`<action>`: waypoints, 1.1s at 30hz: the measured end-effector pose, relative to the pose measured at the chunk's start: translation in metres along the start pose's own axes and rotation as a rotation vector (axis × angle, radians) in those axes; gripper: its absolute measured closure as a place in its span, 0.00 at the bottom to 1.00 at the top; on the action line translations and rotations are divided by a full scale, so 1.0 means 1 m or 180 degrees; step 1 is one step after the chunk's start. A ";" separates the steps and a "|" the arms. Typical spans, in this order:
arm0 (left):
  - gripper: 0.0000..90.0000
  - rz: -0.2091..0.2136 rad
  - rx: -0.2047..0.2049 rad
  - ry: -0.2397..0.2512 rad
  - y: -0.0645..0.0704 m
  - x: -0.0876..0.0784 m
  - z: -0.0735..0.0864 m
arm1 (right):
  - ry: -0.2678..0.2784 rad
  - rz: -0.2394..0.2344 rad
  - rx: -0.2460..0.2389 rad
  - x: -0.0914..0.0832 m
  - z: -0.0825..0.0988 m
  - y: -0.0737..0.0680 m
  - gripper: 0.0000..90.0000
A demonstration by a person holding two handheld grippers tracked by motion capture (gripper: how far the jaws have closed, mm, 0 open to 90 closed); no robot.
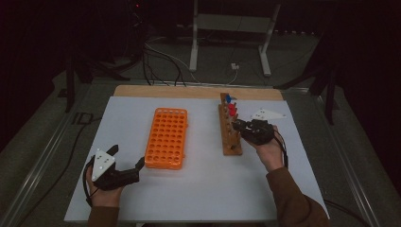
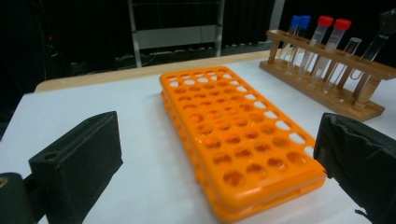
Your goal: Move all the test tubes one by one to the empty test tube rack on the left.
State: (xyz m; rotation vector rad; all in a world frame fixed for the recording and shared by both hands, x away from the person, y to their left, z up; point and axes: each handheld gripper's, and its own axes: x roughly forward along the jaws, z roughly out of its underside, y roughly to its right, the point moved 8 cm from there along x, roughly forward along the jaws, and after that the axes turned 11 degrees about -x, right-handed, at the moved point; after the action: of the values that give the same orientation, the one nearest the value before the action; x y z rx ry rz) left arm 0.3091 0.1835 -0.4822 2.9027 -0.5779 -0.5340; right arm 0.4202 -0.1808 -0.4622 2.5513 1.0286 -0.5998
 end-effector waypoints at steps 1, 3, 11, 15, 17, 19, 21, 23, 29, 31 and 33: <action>0.02 0.0013 0.0009 0.0021 0.003 0.001 -0.003 | -0.0013 -0.0004 0.0009 -0.001 -0.001 0.001 0.85; 0.02 0.0058 0.0026 0.0051 0.009 0.005 -0.010 | -0.0009 -0.0025 0.0025 -0.003 -0.008 0.003 0.85; 0.02 0.0285 0.0169 0.0005 0.048 0.035 -0.028 | 0.0023 -0.0043 -0.0054 -0.011 -0.024 0.000 0.85; 0.02 0.0401 0.0252 -0.0014 0.069 0.049 -0.035 | 0.0024 -0.0057 -0.0063 -0.013 -0.028 -0.001 0.85; 0.02 0.0448 0.0278 0.0012 0.078 0.056 -0.040 | 0.0027 -0.0091 -0.0037 -0.014 -0.031 -0.004 0.85; 0.02 0.0499 0.0297 0.0011 0.087 0.063 -0.044 | 0.0035 -0.0106 -0.0042 -0.014 -0.032 -0.005 0.85; 0.02 0.0553 0.0306 0.0009 0.096 0.069 -0.047 | 0.0050 -0.0204 -0.0050 -0.012 -0.036 -0.014 0.85; 0.02 0.0585 0.0340 -0.0014 0.104 0.075 -0.047 | 0.0045 -0.0230 -0.0076 -0.010 -0.037 -0.017 0.85; 0.05 0.0649 0.0387 -0.0092 0.120 0.090 -0.044 | 0.0027 -0.0428 -0.0138 -0.001 -0.044 -0.039 0.84; 0.05 0.0673 0.0388 -0.0115 0.124 0.094 -0.043 | 0.0020 -0.0441 -0.0156 0.000 -0.045 -0.042 0.84; 0.07 0.0703 0.0405 -0.0142 0.129 0.097 -0.042 | 0.0022 -0.0483 -0.0174 0.001 -0.047 -0.047 0.84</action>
State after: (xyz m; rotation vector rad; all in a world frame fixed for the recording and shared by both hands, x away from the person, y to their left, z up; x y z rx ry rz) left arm 0.3641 0.0300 -0.4483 2.8968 -0.9576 -0.5507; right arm 0.3995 -0.1274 -0.4293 2.4454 1.2319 -0.5936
